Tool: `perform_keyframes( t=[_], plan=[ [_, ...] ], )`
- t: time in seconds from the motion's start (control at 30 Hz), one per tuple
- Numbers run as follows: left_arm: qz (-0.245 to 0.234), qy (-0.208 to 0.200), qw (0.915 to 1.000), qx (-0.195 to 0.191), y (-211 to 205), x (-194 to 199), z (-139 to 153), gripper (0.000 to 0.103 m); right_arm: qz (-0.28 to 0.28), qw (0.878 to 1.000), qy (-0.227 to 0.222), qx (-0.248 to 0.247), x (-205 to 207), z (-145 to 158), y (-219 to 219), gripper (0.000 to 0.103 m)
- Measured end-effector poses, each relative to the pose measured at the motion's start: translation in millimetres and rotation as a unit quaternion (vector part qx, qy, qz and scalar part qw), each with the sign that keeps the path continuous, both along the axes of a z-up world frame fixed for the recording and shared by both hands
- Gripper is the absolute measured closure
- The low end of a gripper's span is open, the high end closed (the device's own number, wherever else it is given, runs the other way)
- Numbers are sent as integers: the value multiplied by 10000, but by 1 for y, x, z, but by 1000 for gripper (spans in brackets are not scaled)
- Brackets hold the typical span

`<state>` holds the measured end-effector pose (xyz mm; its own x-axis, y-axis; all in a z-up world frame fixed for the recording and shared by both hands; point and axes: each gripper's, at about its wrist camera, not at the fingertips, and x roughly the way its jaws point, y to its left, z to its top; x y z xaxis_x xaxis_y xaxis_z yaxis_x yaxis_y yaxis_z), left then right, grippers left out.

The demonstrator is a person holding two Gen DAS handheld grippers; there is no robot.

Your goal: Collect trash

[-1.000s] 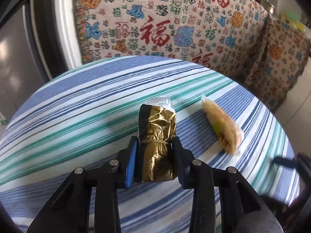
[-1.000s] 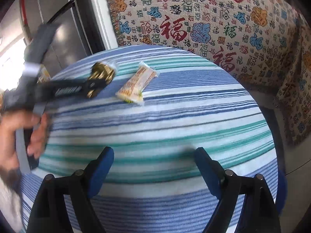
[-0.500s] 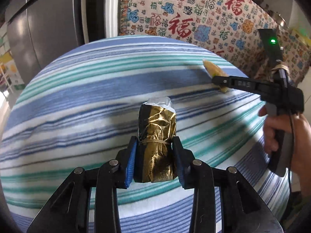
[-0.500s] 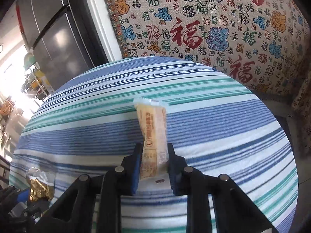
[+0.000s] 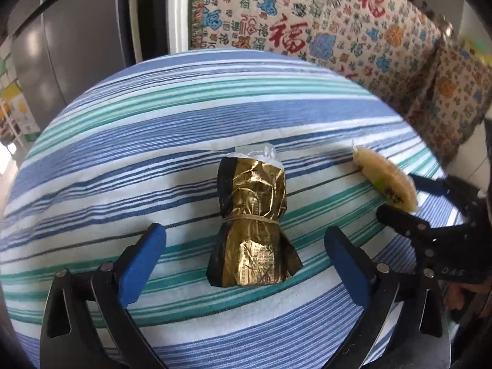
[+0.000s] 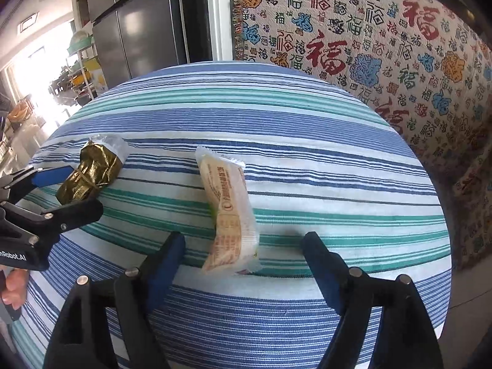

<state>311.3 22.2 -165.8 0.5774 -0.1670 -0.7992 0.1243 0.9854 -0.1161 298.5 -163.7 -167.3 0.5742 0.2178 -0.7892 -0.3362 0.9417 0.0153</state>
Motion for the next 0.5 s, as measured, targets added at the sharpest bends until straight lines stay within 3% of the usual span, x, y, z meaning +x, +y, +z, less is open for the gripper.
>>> perform_keyframes(
  t=[0.07,0.3,0.5],
  plan=[
    [-143,9,9990,433,-12,1,-3,0,21,10000,13,-4,2,0,3,19],
    [-156,20,9991,387,-13,6,-4,0,87,9998,157,2,23,-2,6,1],
    [-160,10,9991,397,-12,7,-3,0,120,9998,187,-13,24,-1,6,0]
  ],
)
